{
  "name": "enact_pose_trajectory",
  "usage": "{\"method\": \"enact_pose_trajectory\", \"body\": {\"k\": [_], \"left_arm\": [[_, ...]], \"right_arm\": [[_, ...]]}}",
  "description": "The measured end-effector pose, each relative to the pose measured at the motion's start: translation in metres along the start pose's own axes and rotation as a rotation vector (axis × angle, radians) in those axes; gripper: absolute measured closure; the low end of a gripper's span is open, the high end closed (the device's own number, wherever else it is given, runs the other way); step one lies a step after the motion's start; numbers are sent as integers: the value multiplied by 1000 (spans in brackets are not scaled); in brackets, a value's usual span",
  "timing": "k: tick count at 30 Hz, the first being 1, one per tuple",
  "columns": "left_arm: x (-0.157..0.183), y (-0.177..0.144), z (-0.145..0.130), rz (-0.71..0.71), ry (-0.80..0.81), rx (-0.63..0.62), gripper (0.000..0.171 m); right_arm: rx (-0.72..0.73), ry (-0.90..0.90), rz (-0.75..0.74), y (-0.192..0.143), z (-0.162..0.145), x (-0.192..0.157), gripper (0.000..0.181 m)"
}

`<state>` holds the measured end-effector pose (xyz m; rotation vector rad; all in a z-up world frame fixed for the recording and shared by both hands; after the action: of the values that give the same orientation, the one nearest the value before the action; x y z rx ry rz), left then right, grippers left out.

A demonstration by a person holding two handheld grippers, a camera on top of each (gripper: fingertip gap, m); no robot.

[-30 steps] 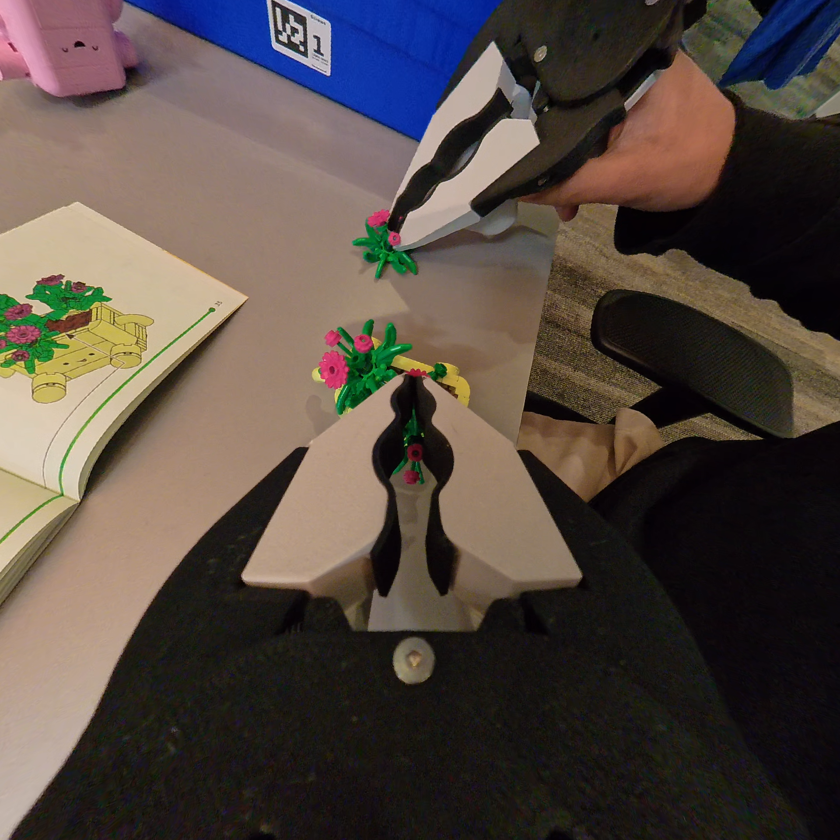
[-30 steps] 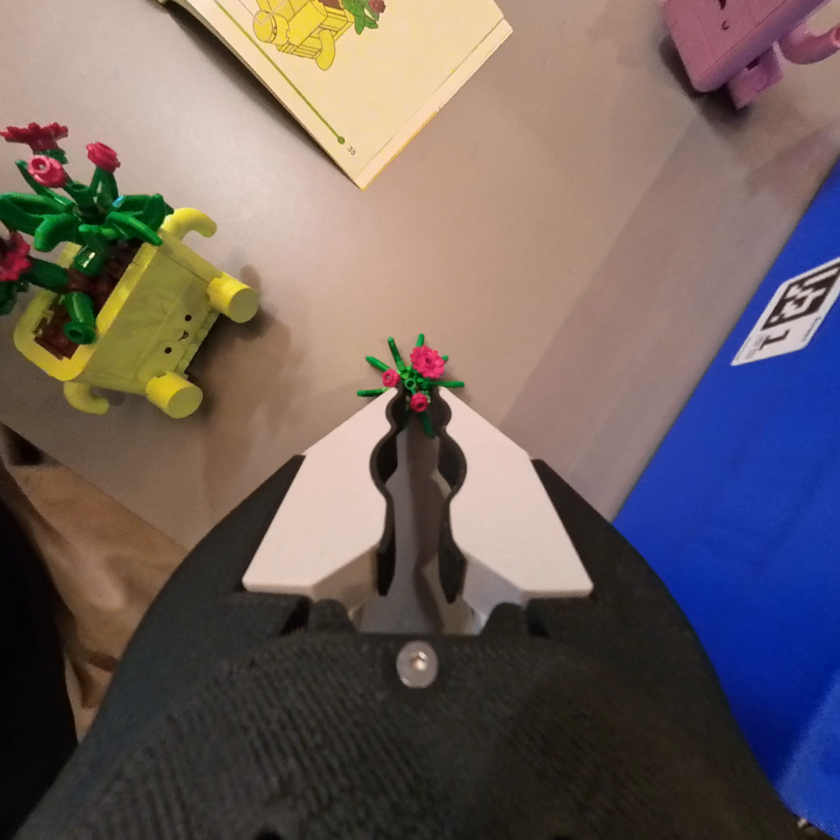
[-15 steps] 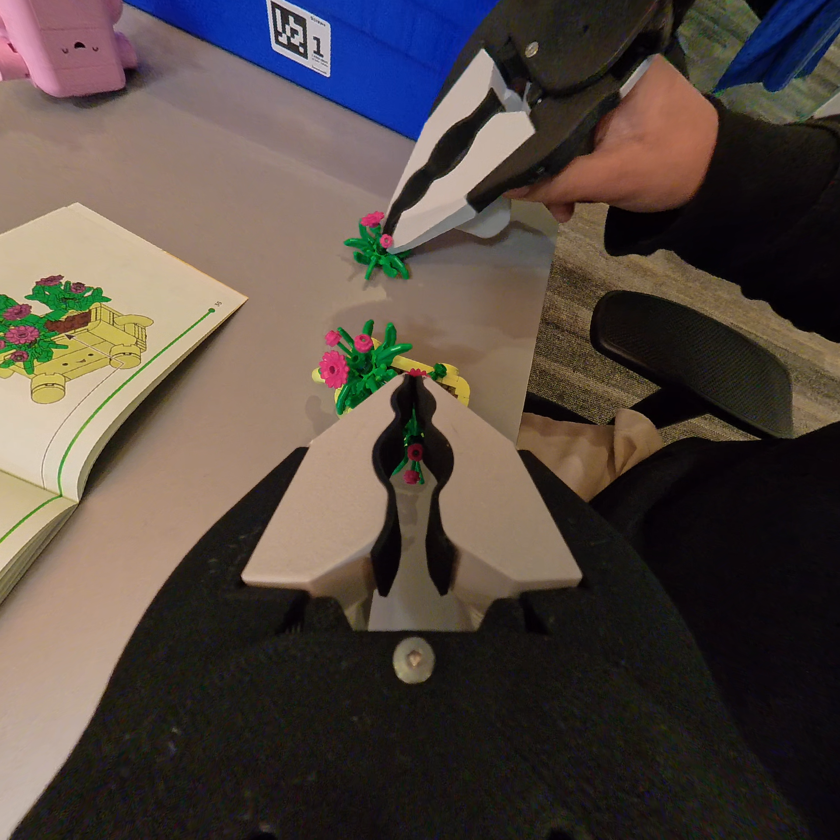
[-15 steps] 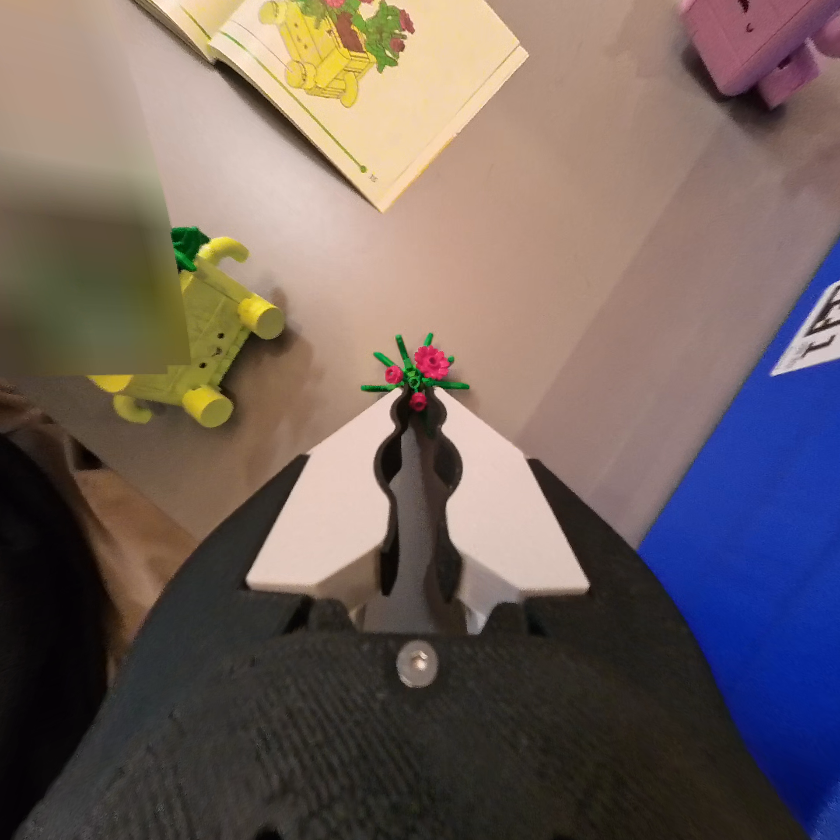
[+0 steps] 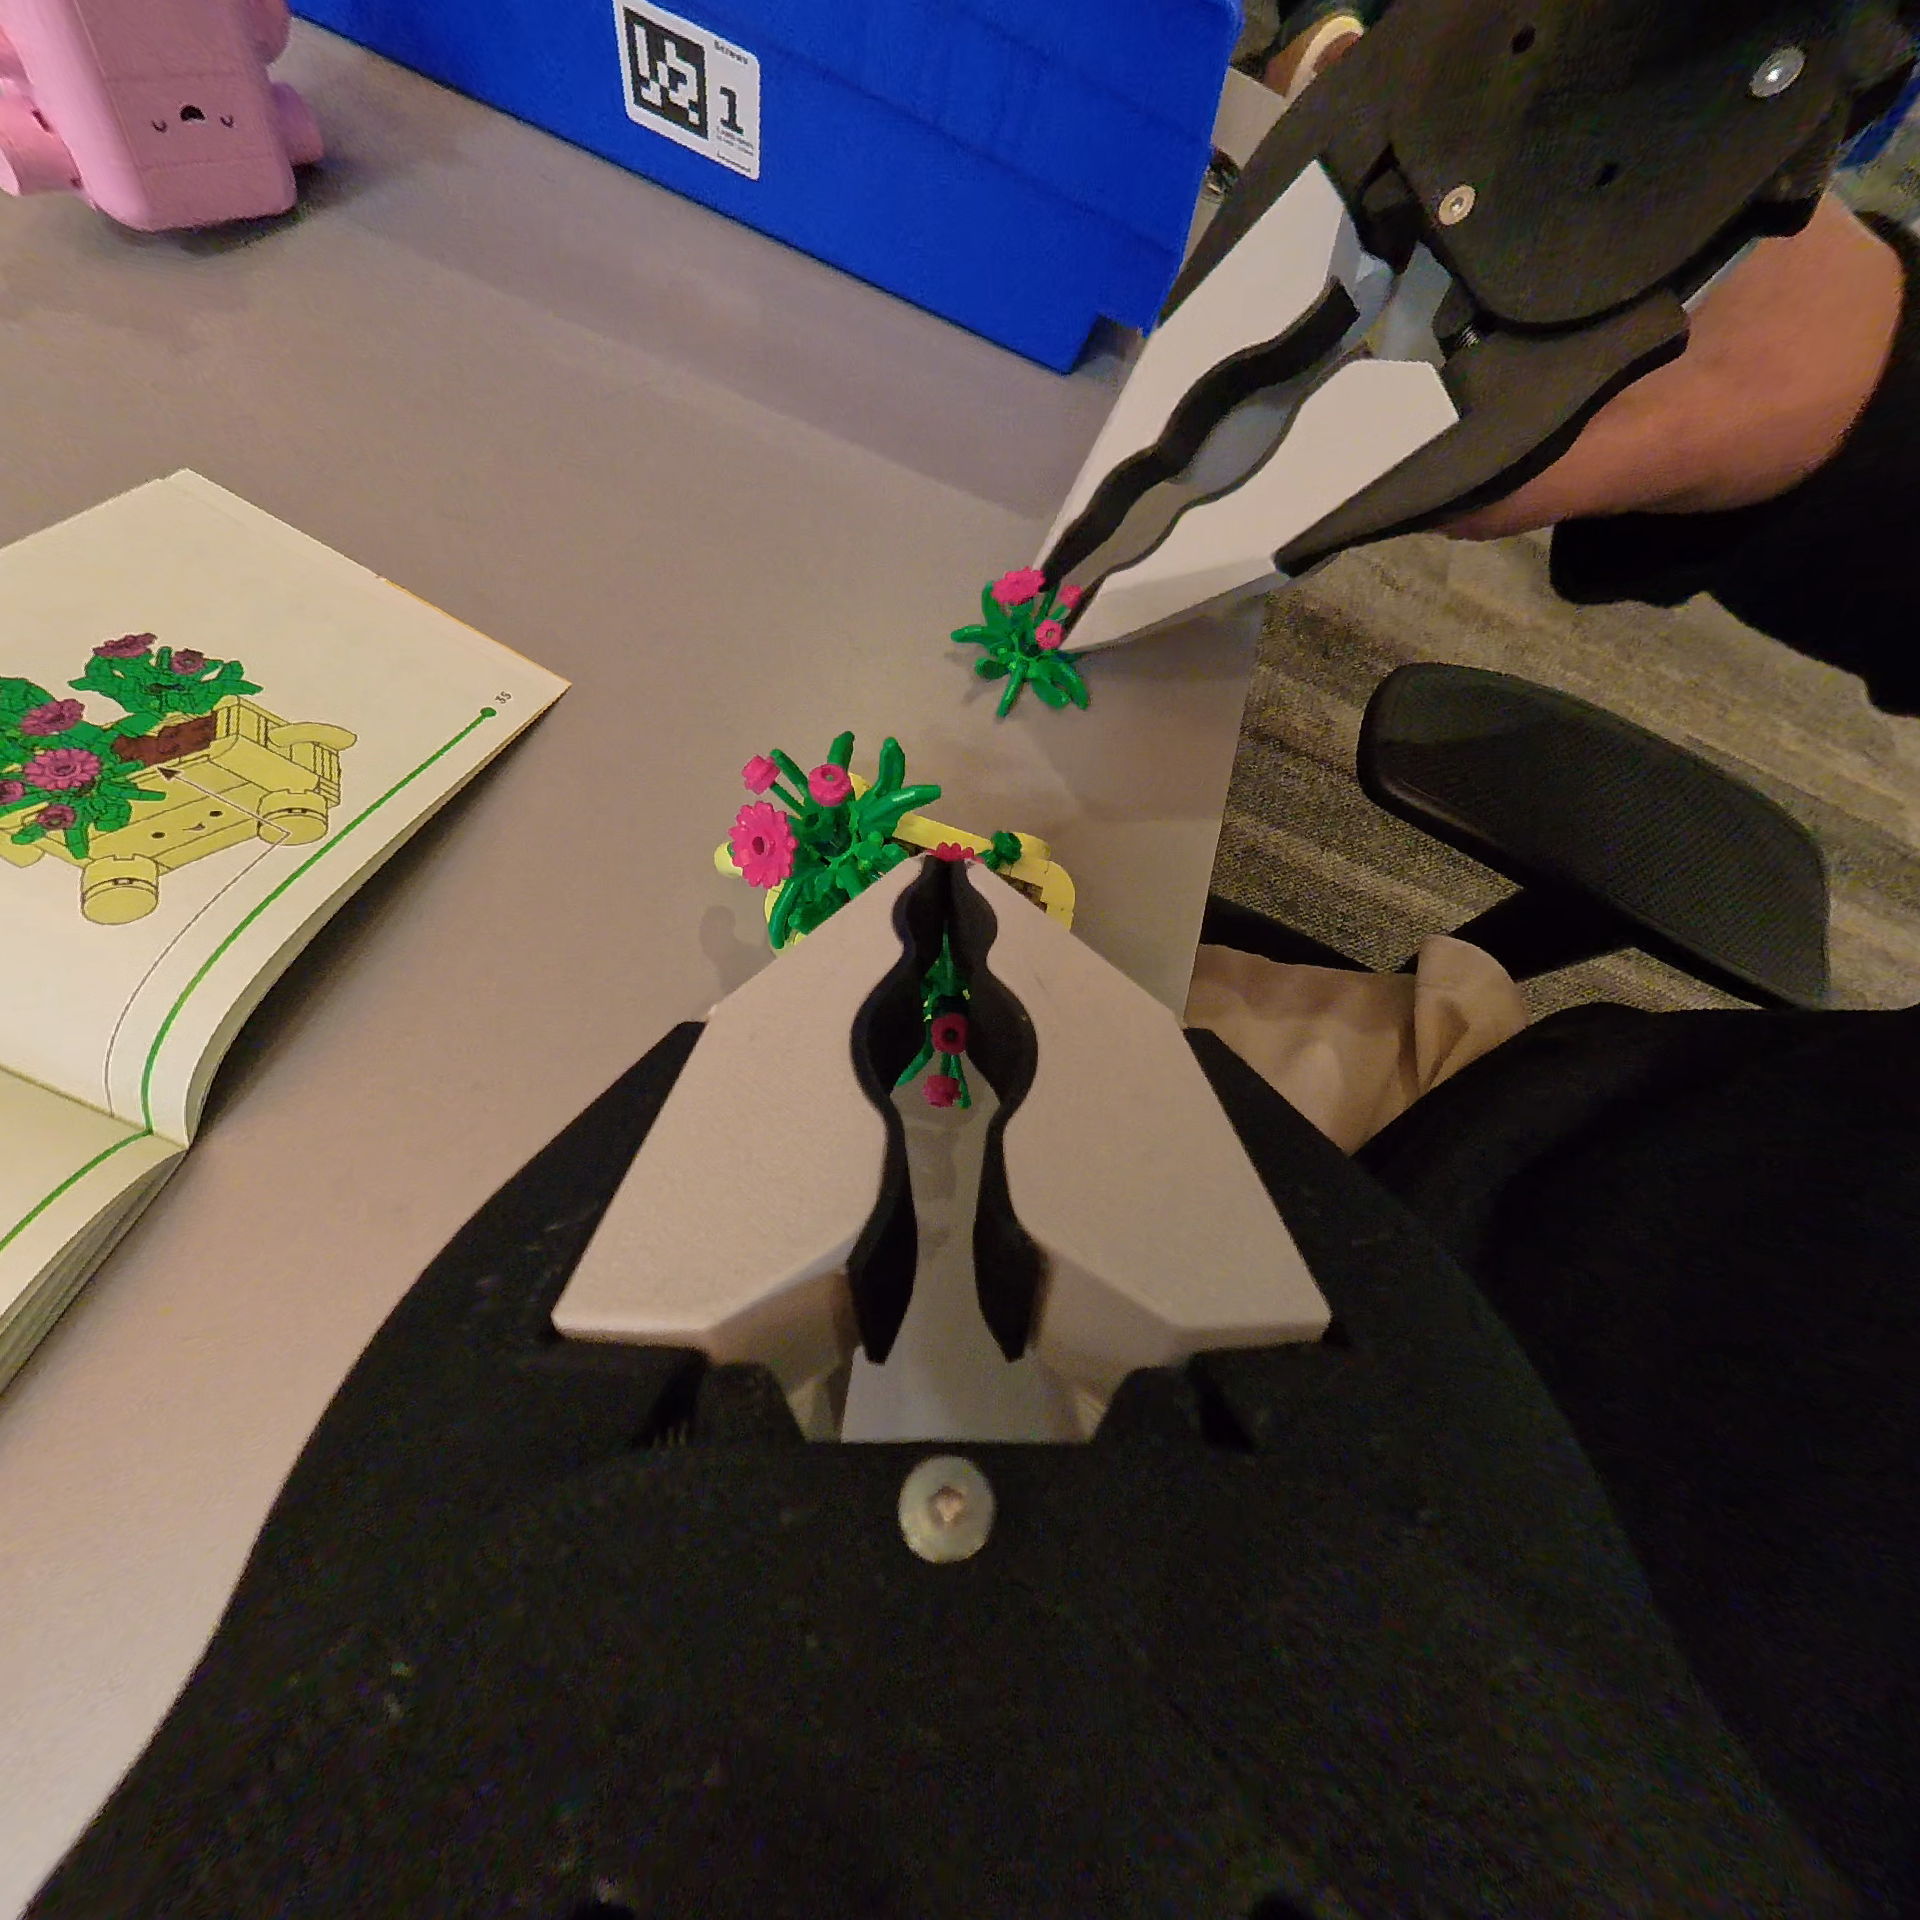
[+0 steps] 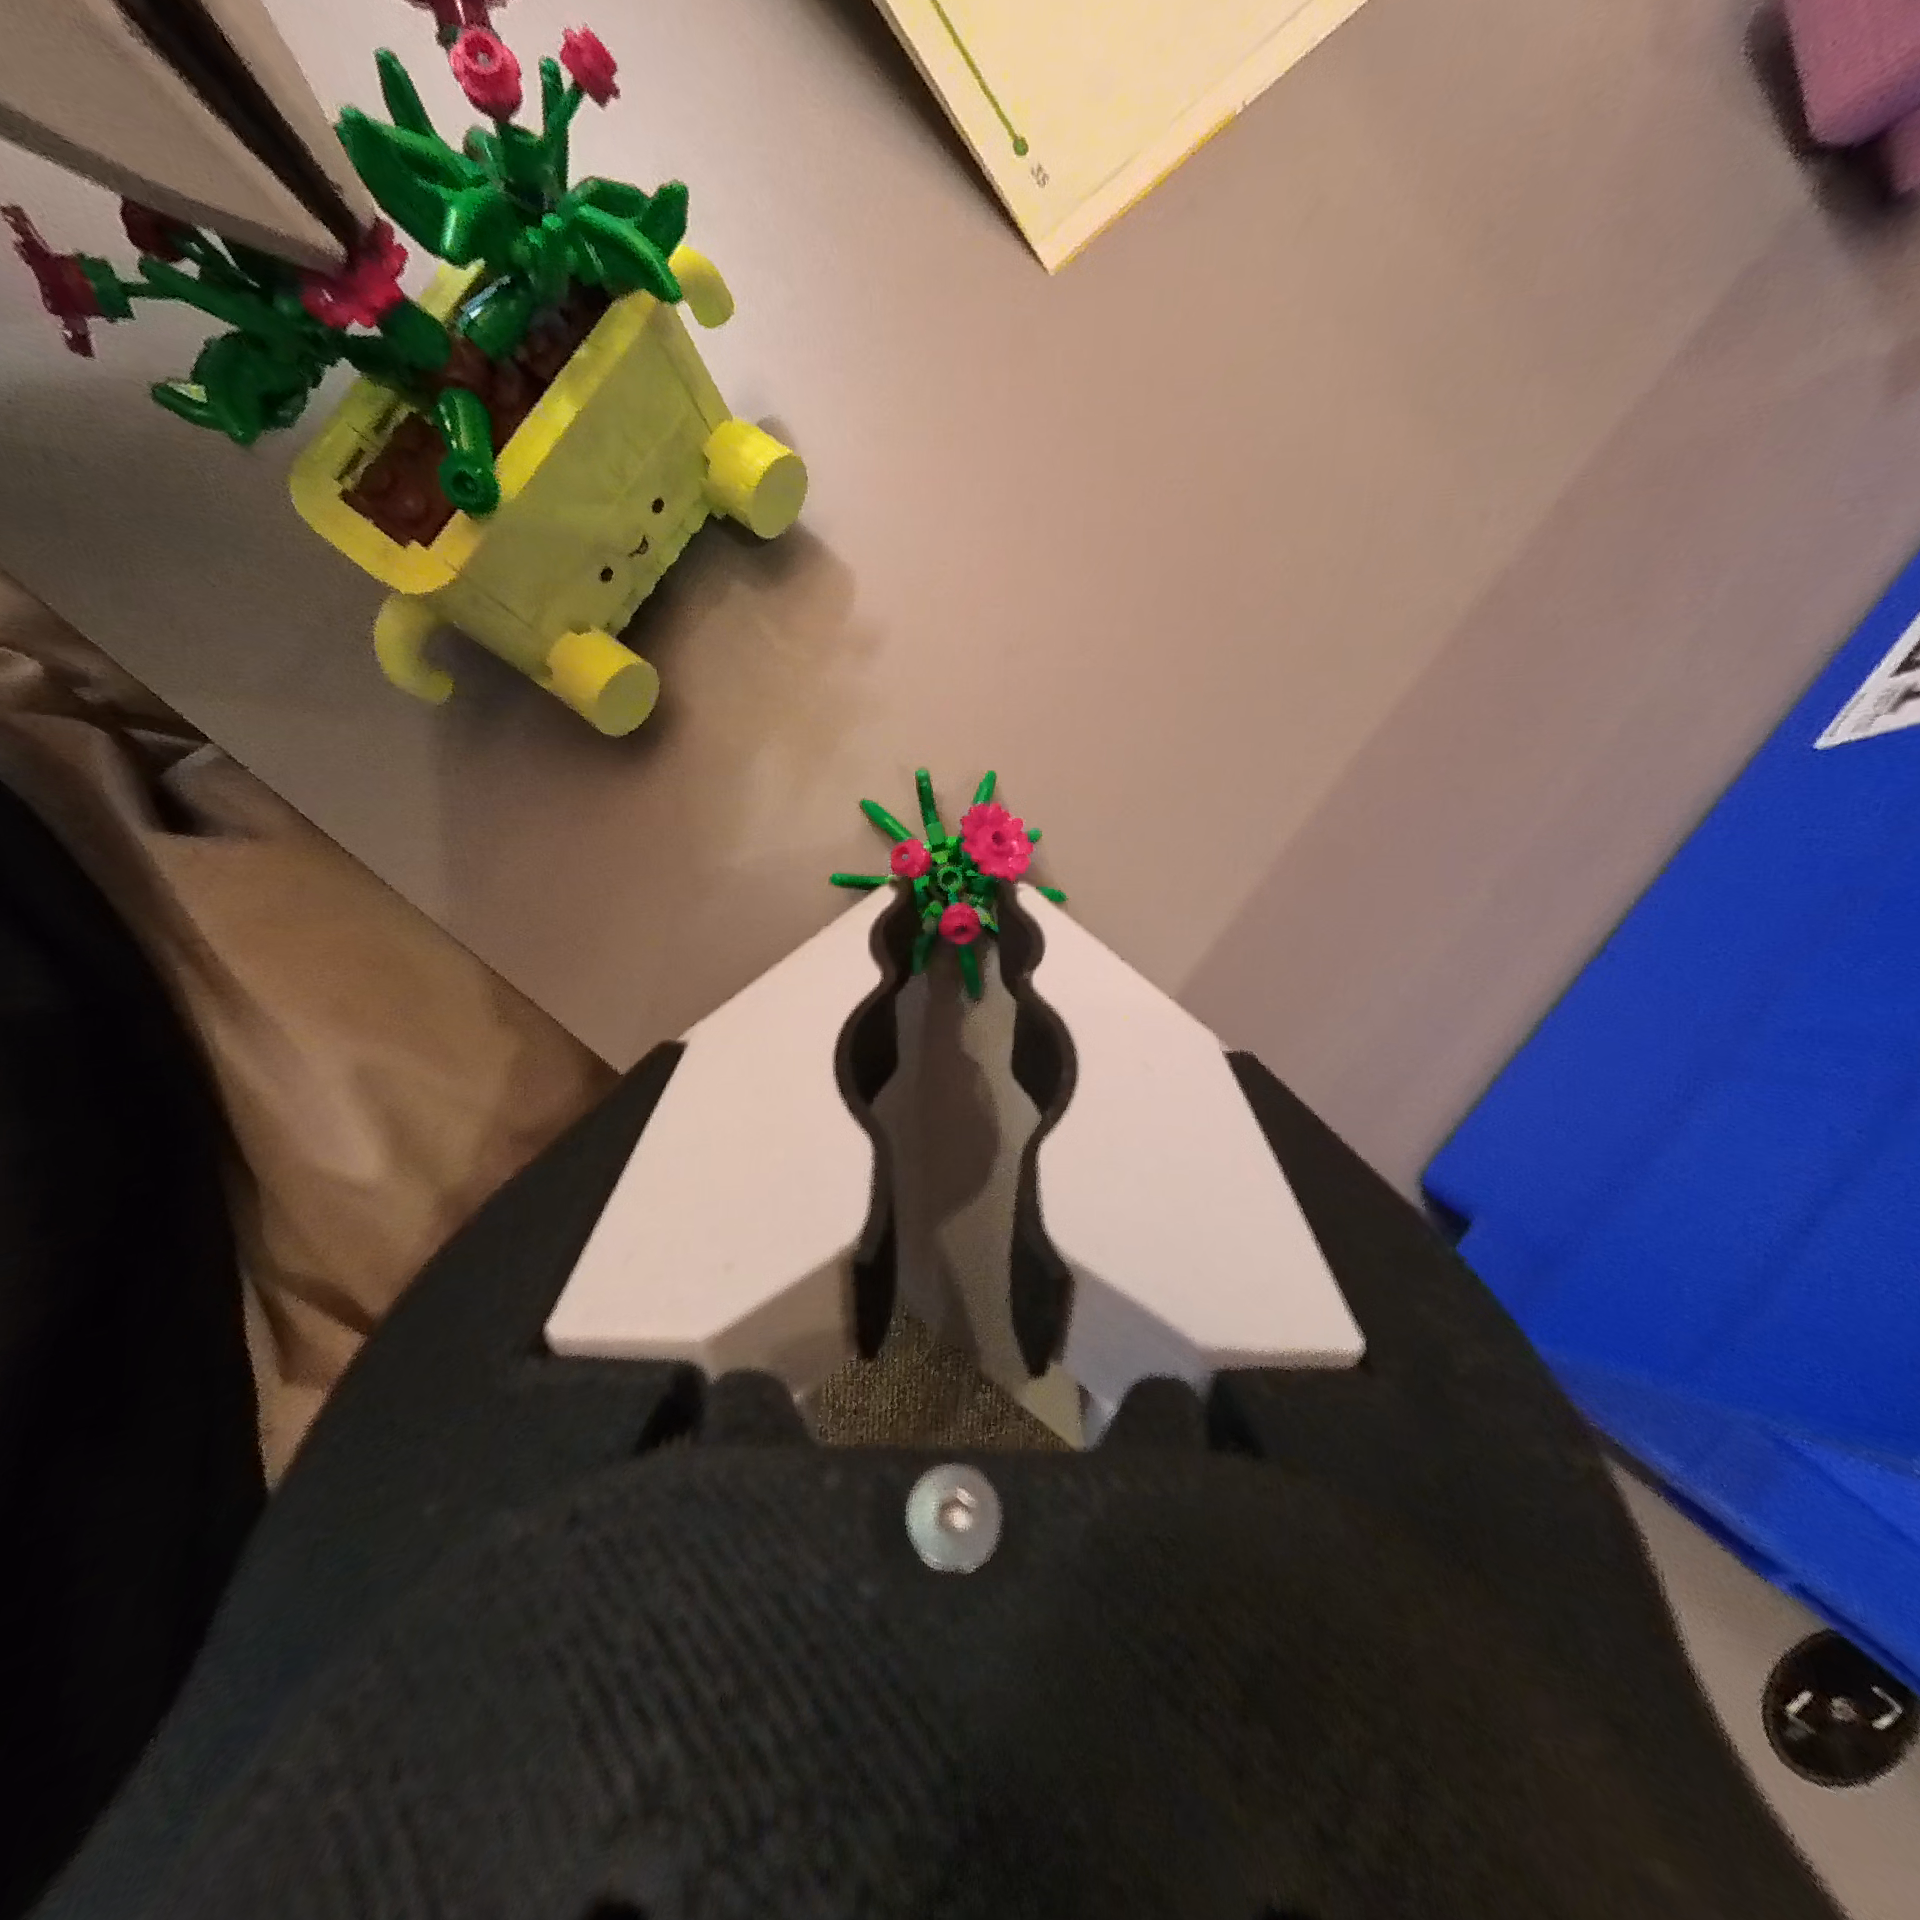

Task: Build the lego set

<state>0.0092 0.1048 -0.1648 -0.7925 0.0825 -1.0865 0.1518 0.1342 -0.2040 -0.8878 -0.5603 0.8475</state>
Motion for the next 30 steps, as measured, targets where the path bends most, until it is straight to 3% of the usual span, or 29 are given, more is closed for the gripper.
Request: {"method": "enact_pose_trajectory", "body": {"k": [25, 30], "left_arm": [[-1, 0, 0, -16, -9, 9, 171], [0, 0, 0, -16, -9, 13, 171]], "right_arm": [[133, 175, 167, 21, 18, -2, 176], [410, 369, 397, -8, 39, -10, 177]]}}
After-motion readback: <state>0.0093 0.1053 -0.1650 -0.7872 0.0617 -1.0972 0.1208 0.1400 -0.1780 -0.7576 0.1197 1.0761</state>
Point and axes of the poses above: each gripper's, where its closed fingertips meet, y out along the fingers, z out of its top, x = y × z across the jaws, the point moved 4 cm from there along -y, back along the fingers, and after that the axes turned 5 degrees about -z, right-handed, at the moved point
